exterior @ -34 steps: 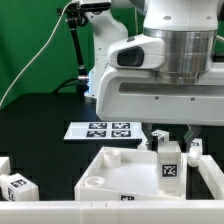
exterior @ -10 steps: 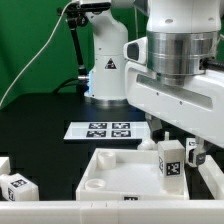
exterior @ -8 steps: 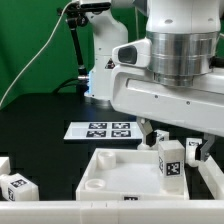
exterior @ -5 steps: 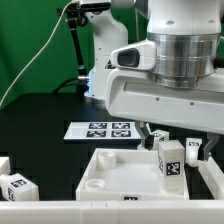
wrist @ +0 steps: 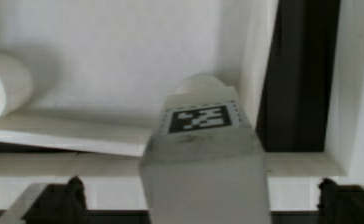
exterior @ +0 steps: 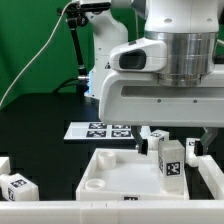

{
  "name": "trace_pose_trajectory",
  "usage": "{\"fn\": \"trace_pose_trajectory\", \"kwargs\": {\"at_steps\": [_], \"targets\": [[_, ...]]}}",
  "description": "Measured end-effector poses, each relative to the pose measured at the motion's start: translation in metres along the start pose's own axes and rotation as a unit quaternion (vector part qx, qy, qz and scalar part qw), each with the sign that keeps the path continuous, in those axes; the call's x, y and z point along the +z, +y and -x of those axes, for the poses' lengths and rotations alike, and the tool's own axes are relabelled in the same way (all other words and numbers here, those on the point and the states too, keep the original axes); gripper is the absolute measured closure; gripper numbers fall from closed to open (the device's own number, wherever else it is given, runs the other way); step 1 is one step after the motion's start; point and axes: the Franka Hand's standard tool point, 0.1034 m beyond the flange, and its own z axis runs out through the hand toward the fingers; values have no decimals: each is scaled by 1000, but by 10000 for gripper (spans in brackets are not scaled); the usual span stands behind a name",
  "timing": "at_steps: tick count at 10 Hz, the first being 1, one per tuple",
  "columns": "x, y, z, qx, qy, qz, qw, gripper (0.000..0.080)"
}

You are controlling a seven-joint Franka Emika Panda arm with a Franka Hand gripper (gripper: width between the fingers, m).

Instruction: Assemble one leg

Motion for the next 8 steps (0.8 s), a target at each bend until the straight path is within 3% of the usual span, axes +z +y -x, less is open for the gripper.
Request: {"fn": "trace_pose_trajectory", "kwargs": {"at_steps": [1,3,6,8], "targets": [[1,1,0,-2,0,2,1000,178],[1,1,0,-1,-1,2,1000,518],[1,1,0,17,0,2,1000,516],[1,1,0,102,0,2,995,516]]}}
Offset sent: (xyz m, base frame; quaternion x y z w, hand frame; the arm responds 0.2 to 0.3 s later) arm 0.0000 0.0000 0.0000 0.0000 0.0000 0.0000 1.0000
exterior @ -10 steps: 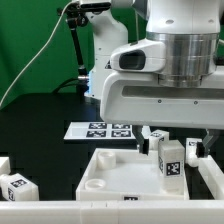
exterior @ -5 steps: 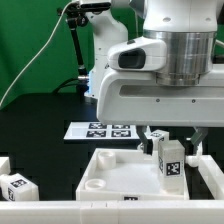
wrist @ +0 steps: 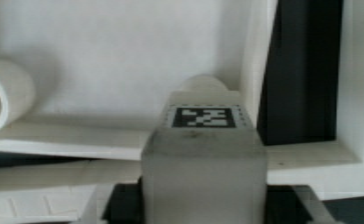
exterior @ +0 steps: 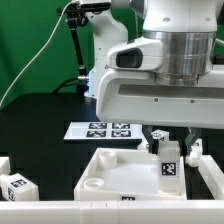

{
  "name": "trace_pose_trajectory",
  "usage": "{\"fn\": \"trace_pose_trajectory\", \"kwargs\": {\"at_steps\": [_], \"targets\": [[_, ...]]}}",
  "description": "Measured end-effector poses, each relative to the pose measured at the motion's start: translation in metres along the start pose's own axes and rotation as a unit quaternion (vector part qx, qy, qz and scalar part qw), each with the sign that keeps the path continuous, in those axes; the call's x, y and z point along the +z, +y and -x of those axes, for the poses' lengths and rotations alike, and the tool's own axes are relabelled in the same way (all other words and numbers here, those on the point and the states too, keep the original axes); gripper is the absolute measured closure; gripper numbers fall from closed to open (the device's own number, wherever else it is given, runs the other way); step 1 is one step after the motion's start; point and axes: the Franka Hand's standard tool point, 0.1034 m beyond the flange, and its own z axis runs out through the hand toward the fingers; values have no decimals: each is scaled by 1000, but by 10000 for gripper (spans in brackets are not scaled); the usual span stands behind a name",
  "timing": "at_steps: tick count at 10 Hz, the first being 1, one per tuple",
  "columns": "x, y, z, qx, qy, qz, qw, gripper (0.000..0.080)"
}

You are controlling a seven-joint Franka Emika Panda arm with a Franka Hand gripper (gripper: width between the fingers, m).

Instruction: Assemble one leg

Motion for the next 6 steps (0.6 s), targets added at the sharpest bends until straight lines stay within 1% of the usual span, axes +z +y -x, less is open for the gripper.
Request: {"fn": "trace_pose_trajectory", "kwargs": {"at_steps": [2,3,4,6], "targets": [[0,-1,0,118,2,0,993,516],[1,-2,0,182,3,-2,983,515],[1,-2,0,242,2,-4,970,515],[1,-8,2,353,0,-7,936,515]]}}
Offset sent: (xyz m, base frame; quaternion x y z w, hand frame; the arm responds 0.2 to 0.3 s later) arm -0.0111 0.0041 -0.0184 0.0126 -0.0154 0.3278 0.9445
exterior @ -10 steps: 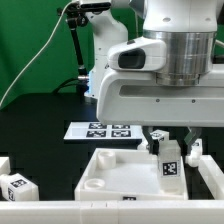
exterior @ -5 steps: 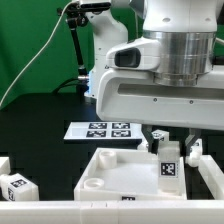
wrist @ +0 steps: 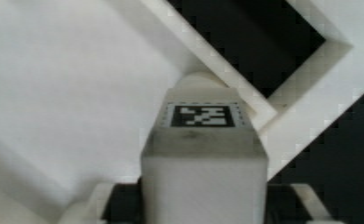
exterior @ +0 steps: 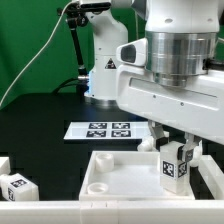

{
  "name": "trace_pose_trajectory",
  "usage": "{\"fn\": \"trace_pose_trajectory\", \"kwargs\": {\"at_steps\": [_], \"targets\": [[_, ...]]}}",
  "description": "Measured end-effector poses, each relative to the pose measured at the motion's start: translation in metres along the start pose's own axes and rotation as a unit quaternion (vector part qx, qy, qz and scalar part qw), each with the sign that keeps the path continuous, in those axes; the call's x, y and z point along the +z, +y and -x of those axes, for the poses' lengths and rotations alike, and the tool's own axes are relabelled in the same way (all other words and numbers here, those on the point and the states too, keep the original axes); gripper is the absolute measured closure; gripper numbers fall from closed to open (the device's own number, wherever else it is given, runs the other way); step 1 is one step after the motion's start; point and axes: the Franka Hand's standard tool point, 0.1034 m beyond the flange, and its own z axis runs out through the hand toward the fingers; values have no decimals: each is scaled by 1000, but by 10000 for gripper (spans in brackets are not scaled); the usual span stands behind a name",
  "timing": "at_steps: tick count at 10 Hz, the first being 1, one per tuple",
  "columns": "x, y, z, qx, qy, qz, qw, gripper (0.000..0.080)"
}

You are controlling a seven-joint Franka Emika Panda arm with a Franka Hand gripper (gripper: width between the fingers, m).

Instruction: Assemble one leg

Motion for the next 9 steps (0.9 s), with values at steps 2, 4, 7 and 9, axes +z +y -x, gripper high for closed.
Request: {"fn": "trace_pose_trajectory", "kwargs": {"at_steps": [2,4,7,9], "targets": [[0,-5,5,136,-4,-8,991,515],[0,-4,5,206,-10,-5,979,515],[0,-4,6,208,-10,-2,978,357],[-1,-3,11,150,-17,8,989,230]]}}
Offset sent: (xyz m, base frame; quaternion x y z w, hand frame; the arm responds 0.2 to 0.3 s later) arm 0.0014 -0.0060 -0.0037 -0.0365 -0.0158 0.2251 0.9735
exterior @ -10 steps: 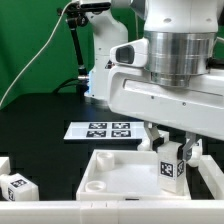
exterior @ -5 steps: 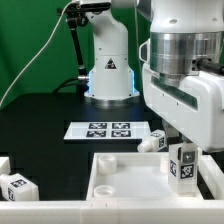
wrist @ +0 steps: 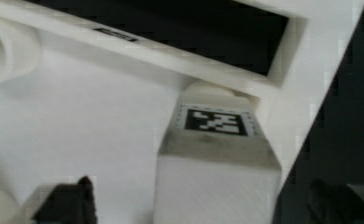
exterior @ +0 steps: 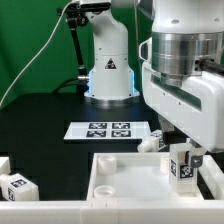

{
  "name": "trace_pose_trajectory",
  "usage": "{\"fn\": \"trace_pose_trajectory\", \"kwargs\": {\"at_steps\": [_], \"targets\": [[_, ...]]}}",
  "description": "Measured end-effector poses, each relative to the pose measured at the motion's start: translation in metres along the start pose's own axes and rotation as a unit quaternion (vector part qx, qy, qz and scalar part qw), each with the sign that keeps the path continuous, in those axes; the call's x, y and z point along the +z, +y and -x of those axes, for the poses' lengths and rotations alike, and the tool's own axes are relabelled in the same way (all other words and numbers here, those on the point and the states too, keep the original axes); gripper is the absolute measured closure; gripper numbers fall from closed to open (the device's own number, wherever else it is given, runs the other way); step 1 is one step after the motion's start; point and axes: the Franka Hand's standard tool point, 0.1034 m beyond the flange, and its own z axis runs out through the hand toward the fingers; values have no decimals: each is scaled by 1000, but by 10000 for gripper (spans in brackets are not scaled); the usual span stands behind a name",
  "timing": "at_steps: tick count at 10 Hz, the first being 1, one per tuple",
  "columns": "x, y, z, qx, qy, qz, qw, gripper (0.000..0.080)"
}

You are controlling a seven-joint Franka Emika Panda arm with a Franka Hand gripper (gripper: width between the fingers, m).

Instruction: Assemble one leg

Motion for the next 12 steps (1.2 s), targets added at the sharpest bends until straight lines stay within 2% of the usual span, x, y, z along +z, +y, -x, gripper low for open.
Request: {"fn": "trace_pose_trajectory", "kwargs": {"at_steps": [1,6,8,10,12], "targets": [[0,0,3,-62,0,1,998,164],[0,-1,2,-236,2,1,972,150],[1,-1,3,-351,13,10,936,150],[1,0,0,-442,12,11,897,150],[3,0,1,-494,13,10,869,150]]}}
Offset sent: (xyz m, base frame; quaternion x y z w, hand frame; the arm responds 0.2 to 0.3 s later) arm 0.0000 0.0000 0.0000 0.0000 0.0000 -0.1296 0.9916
